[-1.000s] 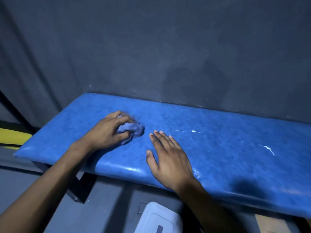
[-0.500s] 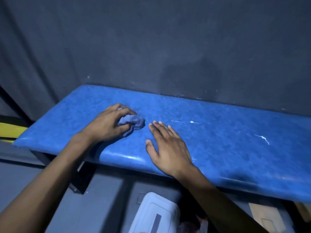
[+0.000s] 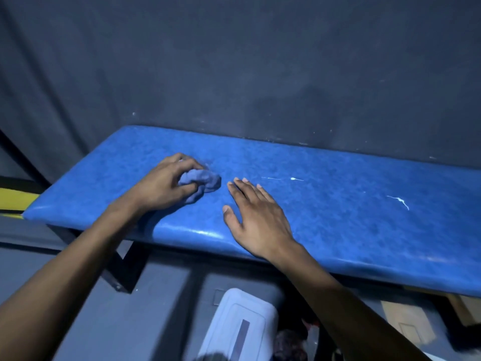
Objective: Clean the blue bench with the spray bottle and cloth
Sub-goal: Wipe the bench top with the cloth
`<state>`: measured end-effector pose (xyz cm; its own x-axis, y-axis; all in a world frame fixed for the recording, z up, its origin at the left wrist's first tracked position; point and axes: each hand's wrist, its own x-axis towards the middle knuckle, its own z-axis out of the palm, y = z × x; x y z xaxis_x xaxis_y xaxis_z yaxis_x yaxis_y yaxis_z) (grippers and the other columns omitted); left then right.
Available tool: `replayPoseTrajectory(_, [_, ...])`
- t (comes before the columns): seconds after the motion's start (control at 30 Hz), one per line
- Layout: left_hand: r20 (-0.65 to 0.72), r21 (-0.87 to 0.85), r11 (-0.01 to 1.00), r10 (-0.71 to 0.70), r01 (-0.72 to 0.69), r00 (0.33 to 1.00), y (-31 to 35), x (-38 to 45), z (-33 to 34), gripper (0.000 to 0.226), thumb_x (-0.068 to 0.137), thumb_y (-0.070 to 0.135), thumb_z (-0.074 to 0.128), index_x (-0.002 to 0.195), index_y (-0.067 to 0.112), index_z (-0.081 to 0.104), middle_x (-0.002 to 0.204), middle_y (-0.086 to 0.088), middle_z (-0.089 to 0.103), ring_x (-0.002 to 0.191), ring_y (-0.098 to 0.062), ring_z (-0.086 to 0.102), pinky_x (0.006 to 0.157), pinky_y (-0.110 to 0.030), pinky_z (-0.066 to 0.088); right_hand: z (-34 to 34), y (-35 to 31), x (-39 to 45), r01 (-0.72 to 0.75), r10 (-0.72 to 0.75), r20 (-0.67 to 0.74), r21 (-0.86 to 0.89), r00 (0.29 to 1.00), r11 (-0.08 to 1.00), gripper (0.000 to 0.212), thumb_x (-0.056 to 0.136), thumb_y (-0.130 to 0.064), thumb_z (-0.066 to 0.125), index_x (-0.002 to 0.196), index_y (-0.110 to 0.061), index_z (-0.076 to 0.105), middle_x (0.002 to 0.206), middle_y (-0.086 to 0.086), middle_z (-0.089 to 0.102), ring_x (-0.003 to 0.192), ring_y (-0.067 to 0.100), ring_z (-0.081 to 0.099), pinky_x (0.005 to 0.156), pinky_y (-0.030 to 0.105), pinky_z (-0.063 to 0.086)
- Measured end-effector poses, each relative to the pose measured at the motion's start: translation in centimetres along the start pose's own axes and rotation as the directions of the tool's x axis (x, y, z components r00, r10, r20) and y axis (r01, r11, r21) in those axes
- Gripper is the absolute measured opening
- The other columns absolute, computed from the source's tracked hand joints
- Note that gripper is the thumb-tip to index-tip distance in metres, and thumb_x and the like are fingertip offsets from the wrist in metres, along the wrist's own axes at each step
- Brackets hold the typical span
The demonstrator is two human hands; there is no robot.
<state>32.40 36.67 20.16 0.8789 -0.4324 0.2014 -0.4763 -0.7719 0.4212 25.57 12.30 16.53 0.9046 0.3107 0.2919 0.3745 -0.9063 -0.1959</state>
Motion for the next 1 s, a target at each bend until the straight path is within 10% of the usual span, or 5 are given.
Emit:
replayPoseTrajectory(0.27, [-0.094,0.069,0.982,-0.172,0.179,0.981,-0.7,7.7,1.0,0.072,0.066,0.055,0.038,0.123,0.019,0.065,0.117,-0.017,0.067,0.123,-0.037,0.054,0.104,-0.042,0.043,0.2,-0.2,0.1,-0.015,0.015,-0.022,0.008,1.0,1.0,0.065,0.098,-0.048,0.03,0.152,-0.015,0.039,0.161,0.004,0.037,0.151,0.016,0.027,0.126,0.036,0.016])
replayPoseTrajectory(0.47, [-0.09,0.005,1.0,-0.017,0.018,0.996,1.1,1.1,0.8,0.054,0.076,0.048,0.048,0.118,0.021,0.069,0.121,-0.002,0.07,0.117,-0.025,0.057,0.102,-0.04,0.046,0.0,0.0,0.0,-0.015,0.017,-0.03,0.067,0.999,0.998,0.064,0.096,-0.048,0.035,0.147,-0.011,0.046,0.156,0.009,0.044,0.147,0.021,0.035,0.124,0.036,0.023])
replayPoseTrajectory(0.67, [-0.189,0.069,0.962,-0.247,0.264,0.95,-3.7,4.3,-1.2,0.053,0.073,0.044,0.05,0.115,0.019,0.069,0.111,-0.017,0.069,0.118,-0.037,0.058,0.097,-0.045,0.048,0.2,-0.3,0.0,-0.023,0.025,-0.039,0.056,0.999,0.998,0.064,0.096,-0.047,0.033,0.146,-0.01,0.046,0.155,0.009,0.044,0.147,0.021,0.034,0.124,0.037,0.023])
replayPoseTrajectory(1.0, [-0.091,0.029,1.0,0.016,-0.013,0.996,2.0,0.3,1.2,0.051,0.082,0.05,0.051,0.124,0.027,0.067,0.127,0.003,0.065,0.126,-0.018,0.053,0.105,-0.038,0.044,-0.8,-0.2,0.0,-0.003,0.002,0.008,0.053,1.0,0.999,0.06,0.1,-0.044,0.033,0.149,-0.011,0.044,0.157,0.008,0.042,0.15,0.02,0.03,0.126,0.036,0.016])
